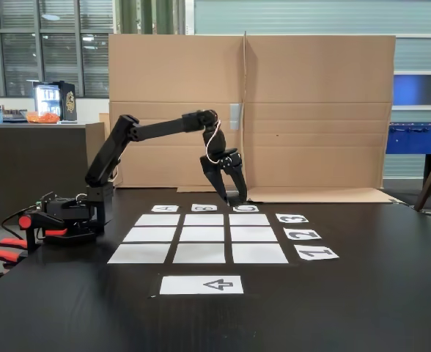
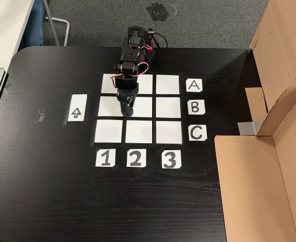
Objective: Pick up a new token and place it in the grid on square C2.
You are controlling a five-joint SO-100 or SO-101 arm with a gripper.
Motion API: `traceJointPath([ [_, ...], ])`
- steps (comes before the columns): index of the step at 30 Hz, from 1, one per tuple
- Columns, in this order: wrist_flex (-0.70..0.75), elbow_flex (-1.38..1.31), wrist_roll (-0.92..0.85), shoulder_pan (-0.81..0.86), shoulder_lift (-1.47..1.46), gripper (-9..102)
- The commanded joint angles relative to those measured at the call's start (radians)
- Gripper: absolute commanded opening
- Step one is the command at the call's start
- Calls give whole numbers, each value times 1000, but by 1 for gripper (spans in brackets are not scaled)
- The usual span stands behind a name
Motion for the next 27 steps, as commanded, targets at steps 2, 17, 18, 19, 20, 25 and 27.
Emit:
traceJointPath([
  [2, -11, -83, 14, -17, -28, -1],
  [17, -21, -268, 28, -38, -225, -1],
  [18, -23, -281, 28, -41, -236, -1],
  [19, -25, -291, 28, -43, -247, -1],
  [20, -26, -298, 28, -46, -255, -1],
  [25, -38, -299, 32, -66, -279, -1],
  [27, -38, -301, 35, -74, -285, -1],
])
